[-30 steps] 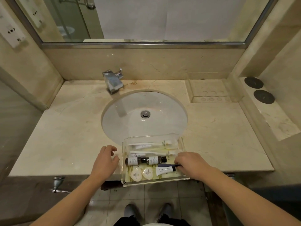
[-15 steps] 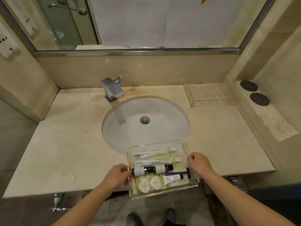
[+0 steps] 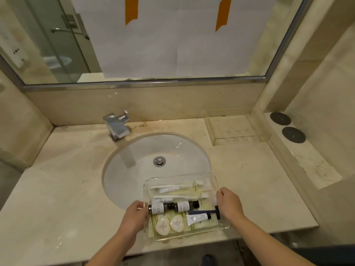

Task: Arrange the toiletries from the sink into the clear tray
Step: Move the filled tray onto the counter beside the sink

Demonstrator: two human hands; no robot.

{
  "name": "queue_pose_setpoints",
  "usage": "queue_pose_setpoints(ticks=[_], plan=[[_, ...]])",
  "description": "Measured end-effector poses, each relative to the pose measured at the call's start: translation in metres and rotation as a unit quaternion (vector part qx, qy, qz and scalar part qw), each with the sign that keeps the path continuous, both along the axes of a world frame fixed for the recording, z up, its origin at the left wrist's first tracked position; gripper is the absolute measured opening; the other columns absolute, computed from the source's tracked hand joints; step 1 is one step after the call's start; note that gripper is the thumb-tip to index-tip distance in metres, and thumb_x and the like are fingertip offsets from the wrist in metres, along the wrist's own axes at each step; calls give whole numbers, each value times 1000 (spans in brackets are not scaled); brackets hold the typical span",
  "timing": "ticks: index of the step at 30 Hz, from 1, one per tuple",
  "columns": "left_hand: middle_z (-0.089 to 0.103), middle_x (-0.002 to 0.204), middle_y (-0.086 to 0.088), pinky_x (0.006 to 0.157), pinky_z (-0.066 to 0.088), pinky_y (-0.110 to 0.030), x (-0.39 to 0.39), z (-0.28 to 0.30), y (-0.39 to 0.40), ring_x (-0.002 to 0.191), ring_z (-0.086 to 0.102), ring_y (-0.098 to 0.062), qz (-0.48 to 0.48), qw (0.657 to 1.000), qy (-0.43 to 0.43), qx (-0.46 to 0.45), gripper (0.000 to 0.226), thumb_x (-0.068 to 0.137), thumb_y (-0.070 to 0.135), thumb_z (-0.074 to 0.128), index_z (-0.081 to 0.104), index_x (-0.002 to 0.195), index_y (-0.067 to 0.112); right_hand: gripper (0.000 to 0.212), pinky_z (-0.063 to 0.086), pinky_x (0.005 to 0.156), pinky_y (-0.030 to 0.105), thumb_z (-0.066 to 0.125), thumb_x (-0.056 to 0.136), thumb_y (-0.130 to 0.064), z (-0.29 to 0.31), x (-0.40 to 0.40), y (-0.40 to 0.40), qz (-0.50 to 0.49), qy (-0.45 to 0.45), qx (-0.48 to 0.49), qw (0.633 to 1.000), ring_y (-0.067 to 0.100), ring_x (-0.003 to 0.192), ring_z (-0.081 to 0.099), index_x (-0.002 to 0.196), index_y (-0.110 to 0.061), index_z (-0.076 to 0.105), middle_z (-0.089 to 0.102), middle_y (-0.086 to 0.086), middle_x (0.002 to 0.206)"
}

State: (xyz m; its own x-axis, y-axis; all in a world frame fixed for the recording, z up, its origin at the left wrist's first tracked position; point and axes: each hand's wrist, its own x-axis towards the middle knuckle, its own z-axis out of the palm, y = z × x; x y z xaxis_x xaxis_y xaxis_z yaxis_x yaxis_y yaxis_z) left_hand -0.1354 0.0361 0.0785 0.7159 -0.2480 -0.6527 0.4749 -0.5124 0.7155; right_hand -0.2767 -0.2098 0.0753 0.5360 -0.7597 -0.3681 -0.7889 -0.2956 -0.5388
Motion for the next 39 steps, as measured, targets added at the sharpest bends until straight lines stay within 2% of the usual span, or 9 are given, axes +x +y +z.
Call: queue_pose_setpoints(ticks=[4,11,15,20,24,27,30,35,39], plan=[[69,98,-18,69,52,-38,2,14,-61,81,63,-29,16,998,33,-48,21,88,13,44,59,99,3,35,28,50,30,34,98,-15,4,-1,-54,-33,-10,1,999,16,57,39,64,-14,38,47,3,65],[70,103,-12,83,53,-43,-2,17,-171,98,66,-30,9,996,46,-79,21,92,18,46,59,104,8,32,28,51,32,34,97,-15,-5,-9,-150,-97,-8,-11,995,20,58,41,67,-8,42,50,7,67],[69,104,-13,77,48,-39,-6,10,-217,96,64,-31,1,996,50,-78,19,93,21,46,60,101,11,33,30,50,31,33,98,-15,-15,-16,-189,-133,8,-17,991,22,62,46,66,-11,41,53,9,72],[68,103,-12,67,47,-32,-15,8,-255,85,61,-25,-21,995,55,-74,19,94,20,46,60,102,12,34,29,50,30,33,98,-15,-26,-26,-223,-173,1,-8,985,23,63,44,64,-13,39,50,9,72],[68,104,-11,79,50,-37,-13,10,-275,93,62,-27,-50,996,42,-53,19,93,20,46,63,100,14,28,36,56,31,32,98,-16,-31,-30,-239,-191,2,-6,982,27,69,51,76,-8,48,56,12,81],[68,99,-10,79,50,-38,-10,12,-288,88,61,-25,-76,996,31,-36,21,91,20,45,65,96,15,28,41,65,33,33,98,-16,-35,-29,-250,-201,7,-13,979,34,81,57,87,-3,55,61,18,92],[65,87,-6,70,44,-35,-8,10,-300,76,54,-21,-95,995,15,-18,22,91,19,45,66,93,13,30,42,68,35,35,98,-14,-36,-28,-259,-209,13,-16,978,39,88,59,95,3,60,63,23,97],[53,68,-2,56,35,-27,-7,13,-315,62,44,-16,-109,994,6,-1,23,93,18,44,61,77,14,30,42,72,36,36,98,-14,-36,-28,-269,-217,25,-16,976,41,93,59,96,4,61,63,26,101],[51,65,-1,57,34,-27,-3,14,-321,60,42,-16,-96,995,8,-1,24,92,17,45,57,71,14,30,42,72,36,36,98,-14,-36,-27,-269,-223,15,-19,974,41,93,59,96,4,61,63,27,101]])
